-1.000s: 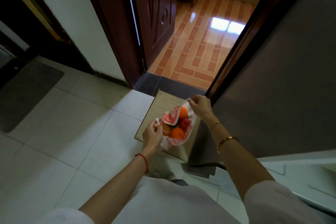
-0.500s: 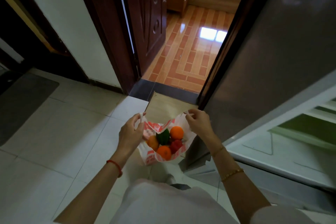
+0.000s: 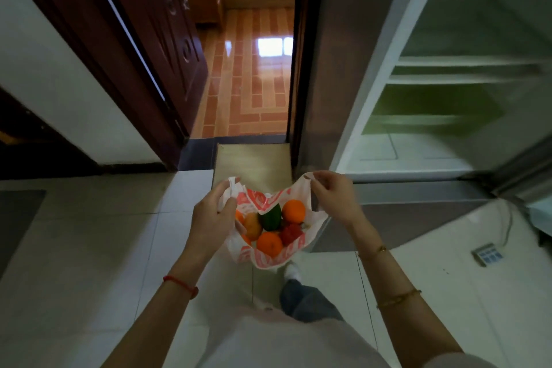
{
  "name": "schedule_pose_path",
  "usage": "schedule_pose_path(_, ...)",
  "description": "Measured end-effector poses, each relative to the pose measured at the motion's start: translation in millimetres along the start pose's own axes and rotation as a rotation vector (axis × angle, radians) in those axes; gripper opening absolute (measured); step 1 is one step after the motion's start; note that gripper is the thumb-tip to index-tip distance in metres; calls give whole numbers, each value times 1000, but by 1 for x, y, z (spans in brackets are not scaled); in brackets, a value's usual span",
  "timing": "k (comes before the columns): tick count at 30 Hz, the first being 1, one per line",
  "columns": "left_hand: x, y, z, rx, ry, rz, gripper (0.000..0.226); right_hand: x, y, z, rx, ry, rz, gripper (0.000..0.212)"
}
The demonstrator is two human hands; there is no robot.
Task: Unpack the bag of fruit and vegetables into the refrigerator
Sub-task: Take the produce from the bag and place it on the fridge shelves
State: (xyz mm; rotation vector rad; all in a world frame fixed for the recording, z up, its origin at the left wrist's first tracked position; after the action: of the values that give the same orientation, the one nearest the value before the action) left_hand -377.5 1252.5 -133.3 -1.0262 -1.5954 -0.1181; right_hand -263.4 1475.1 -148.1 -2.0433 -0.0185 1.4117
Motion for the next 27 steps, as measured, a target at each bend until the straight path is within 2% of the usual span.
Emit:
schedule_pose_path(7, 35, 24, -35, -147, 162, -21, 37, 5, -43, -74, 177, 29, 93, 23)
schedule_pose_path(11, 61, 47, -44, -220, 197, -21, 37, 9, -77, -107, 262, 30, 133, 25)
schedule_pose_path(17, 126, 94, -61, -246, 299, -58, 24, 17, -146, -141, 385, -9, 147, 25)
schedule_pose_path(21, 178, 126, -74, -286, 396, -123, 28, 17, -201, -150, 411, -58, 109, 27)
schedule_pose_path(27, 233, 168, -58, -264, 422, -197, 29, 15, -278, -136, 412, -169, -26, 27)
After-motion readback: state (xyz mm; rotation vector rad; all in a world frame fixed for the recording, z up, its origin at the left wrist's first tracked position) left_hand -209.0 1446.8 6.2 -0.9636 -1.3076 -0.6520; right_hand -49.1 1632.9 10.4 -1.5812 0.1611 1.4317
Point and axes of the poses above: each hand's wrist, its own z-axis towards the middle knuckle, its own y-axis out of the palm, x = y × z, the point moved 4 cm from there along z, towards the middle knuckle, and after that the axes turned 11 degrees about -x, right-handed, at the moved point
